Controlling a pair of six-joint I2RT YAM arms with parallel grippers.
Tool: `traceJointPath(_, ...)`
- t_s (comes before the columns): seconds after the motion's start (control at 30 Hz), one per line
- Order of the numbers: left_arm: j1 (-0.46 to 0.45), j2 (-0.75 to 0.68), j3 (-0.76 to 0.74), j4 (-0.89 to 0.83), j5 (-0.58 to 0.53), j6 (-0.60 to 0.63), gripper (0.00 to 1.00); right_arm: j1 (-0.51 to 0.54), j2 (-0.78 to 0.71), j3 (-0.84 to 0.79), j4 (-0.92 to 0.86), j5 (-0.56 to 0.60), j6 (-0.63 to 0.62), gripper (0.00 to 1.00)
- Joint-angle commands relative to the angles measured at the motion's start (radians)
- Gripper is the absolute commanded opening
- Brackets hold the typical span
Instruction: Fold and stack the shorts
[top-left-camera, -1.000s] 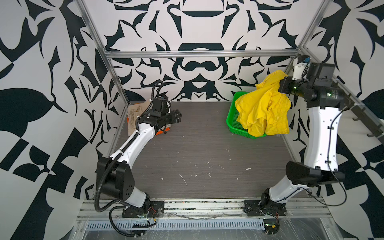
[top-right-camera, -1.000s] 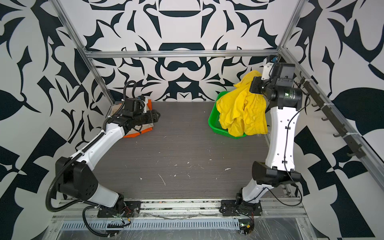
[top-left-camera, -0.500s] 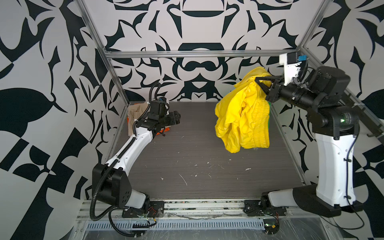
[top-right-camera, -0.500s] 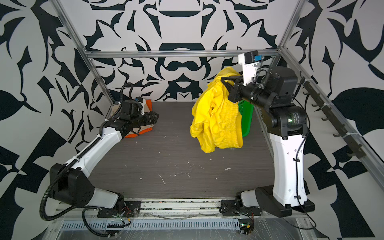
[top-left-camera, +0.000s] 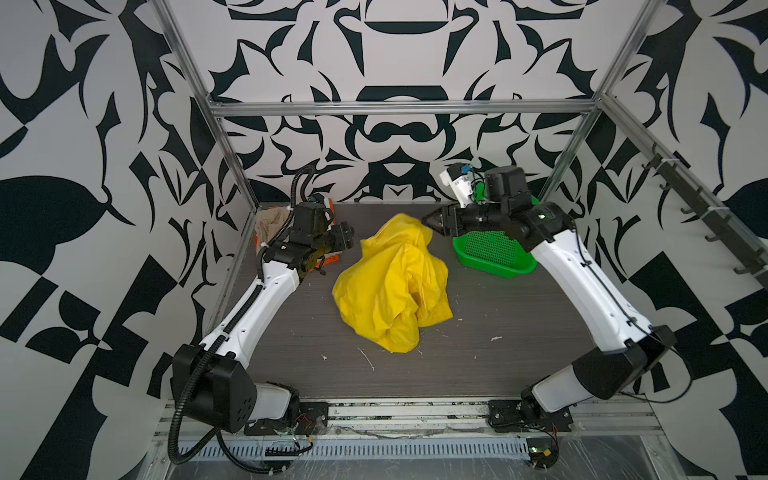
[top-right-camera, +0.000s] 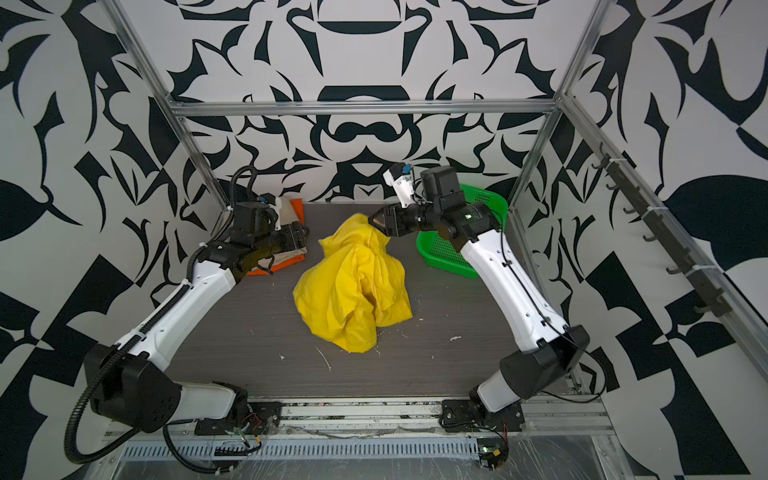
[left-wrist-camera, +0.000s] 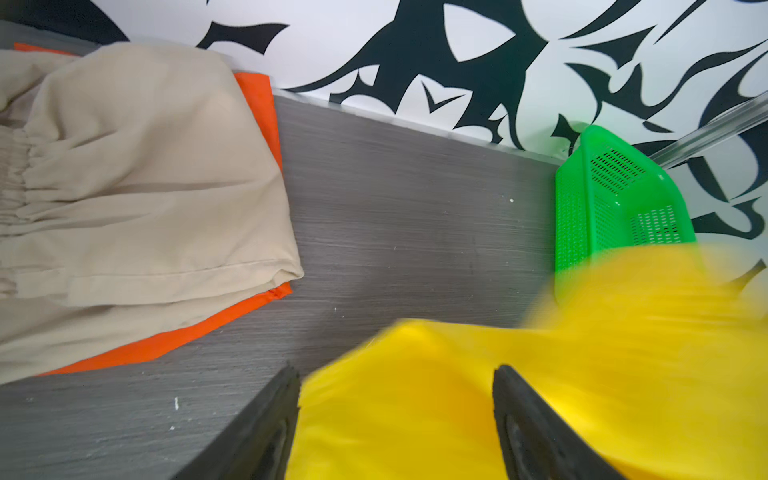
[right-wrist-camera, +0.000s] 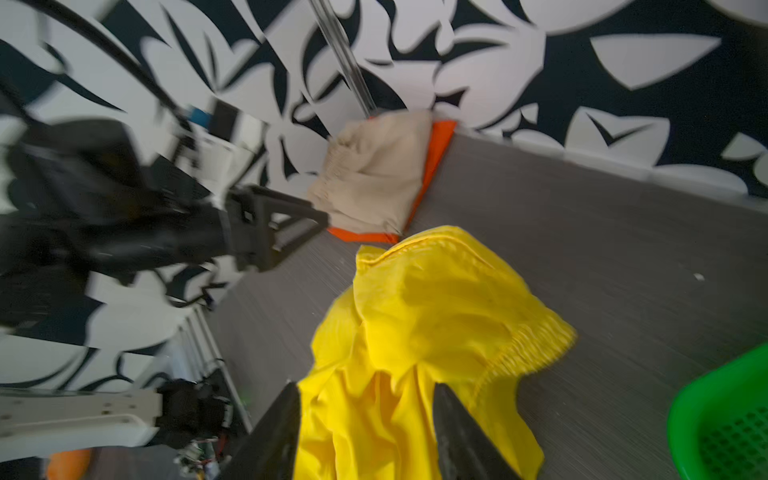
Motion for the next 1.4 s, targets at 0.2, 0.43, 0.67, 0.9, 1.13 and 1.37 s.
traceJointPath(0.2, -0.002, -0.014, -0.019, -0.037, -0.013, -0.014, 0.77, -0.12, 0.322, 0.082, -0.068, 0.188, 0.071, 0.63)
traceJointPath(0.43, -0.002, -0.015, -0.045, -0.025, -0.009, -0.022, 0.77, -0.167, 0.493, 0.149, -0.131, 0.301, 0.056, 0.64)
traceJointPath(0.67, -0.002, -0.008, -0.06, -0.024, -0.006, -0.024, 0.77, -0.254, 0.469, 0.075, -0.175, 0.437, 0.042, 0.64)
traceJointPath(0.9, -0.002, -0.009, -0.082, -0.029, 0.056, -0.02, 0.78, -0.308, 0.315, -0.053, -0.145, 0.372, -0.028, 0.66)
traceJointPath(1.13, -0.047, -0.062, -0.2, -0.091, 0.287, -0.047, 0.79, -0.214, 0.005, -0.375, 0.039, 0.183, -0.044, 0.76)
traceJointPath(1.37, -0.207, -0.17, -0.449, -0.049, 0.385, -0.104, 0.81, -0.009, -0.127, -0.69, 0.117, 0.156, 0.123, 0.78)
